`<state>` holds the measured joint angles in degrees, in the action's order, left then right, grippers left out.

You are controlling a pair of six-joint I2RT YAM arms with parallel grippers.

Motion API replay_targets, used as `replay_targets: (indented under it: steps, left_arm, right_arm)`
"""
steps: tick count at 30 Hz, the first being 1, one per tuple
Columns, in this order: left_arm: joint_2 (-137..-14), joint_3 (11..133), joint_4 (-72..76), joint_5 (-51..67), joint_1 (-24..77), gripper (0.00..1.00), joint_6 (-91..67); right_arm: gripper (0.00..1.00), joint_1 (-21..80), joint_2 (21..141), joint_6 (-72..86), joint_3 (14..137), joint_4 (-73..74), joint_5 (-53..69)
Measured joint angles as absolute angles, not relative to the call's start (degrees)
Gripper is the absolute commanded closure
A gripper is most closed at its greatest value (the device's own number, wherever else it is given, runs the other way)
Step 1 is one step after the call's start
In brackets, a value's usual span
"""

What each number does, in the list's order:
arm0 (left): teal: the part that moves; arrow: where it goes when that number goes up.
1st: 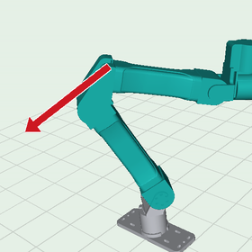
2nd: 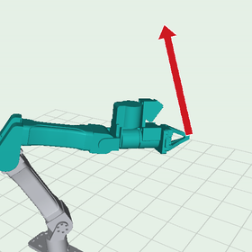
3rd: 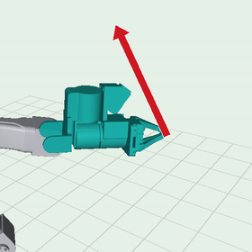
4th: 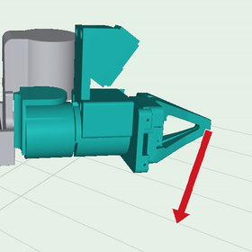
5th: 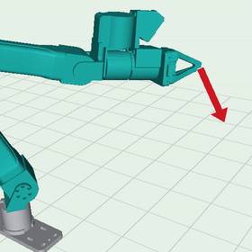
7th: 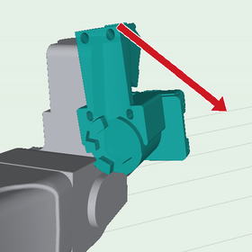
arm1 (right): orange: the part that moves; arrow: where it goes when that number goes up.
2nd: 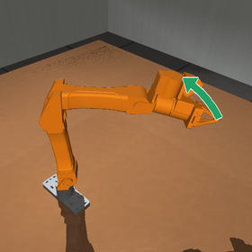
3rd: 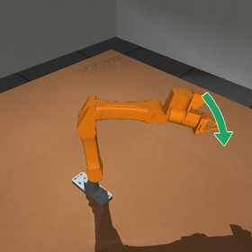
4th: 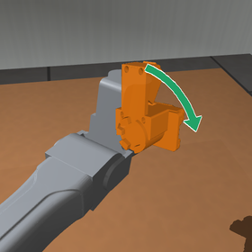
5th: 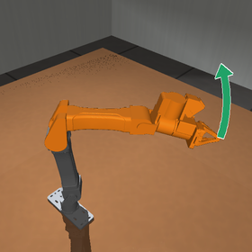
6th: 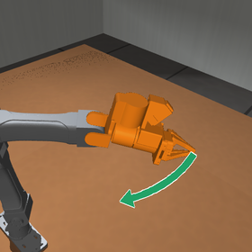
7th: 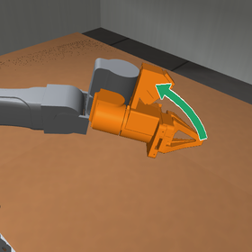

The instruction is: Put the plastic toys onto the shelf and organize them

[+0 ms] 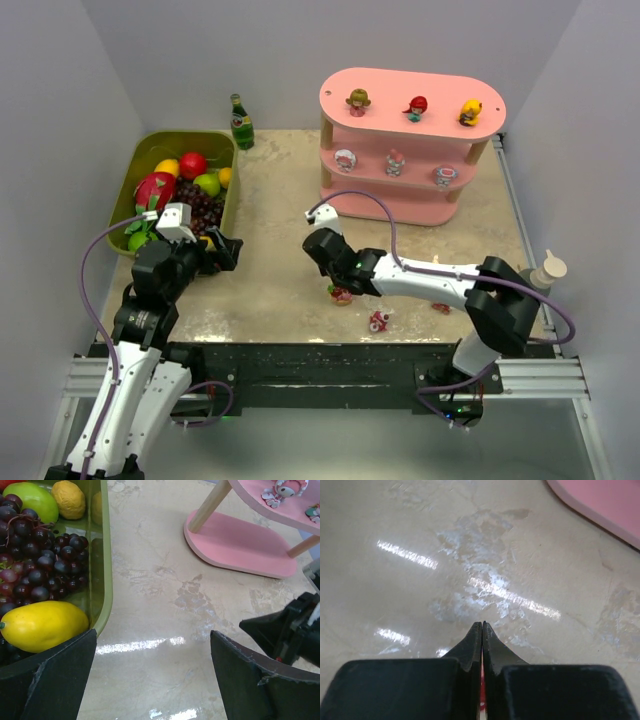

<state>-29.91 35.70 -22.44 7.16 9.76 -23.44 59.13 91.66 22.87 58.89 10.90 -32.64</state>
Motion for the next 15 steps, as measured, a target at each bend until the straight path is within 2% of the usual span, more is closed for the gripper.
replay_targets:
  steps: [3,4,7,8,11,15]
  left_arm:
    - [-29.9,35.7,-22.4,7.2,9.8,0.01,-23.4]
    - [-29.9,35.7,-22.4,7.2,9.8,0.0,-23.4]
    - [-29.9,35.7,-22.4,7.2,9.8,0.0,-23.4]
    - [-29.9,35.7,-22.4,7.2,9.8,0.0,-23.4]
    - [-29.9,35.7,-22.4,7.2,9.8,0.0,-23.4]
    - [-29.9,35.7,-22.4,7.2,9.8,0.0,-23.4]
  right_arm:
    - [0.77,57.6,93.1,21.8,59.8,10.7,-33.2]
    - [0.58,57.5,93.1,21.6,59.7,10.7,-33.2]
    - [0.33,57.6,90.9,21.0,58.4,10.9,-32.2]
    - [0.21,57.6,89.4,21.0,57.7,11.2,-31.9]
    - [0.1,57.7,85.3,22.3,55.2,11.6,-30.5]
    - [0.07,57.8,81.6,24.9,51.4,11.9,-28.1]
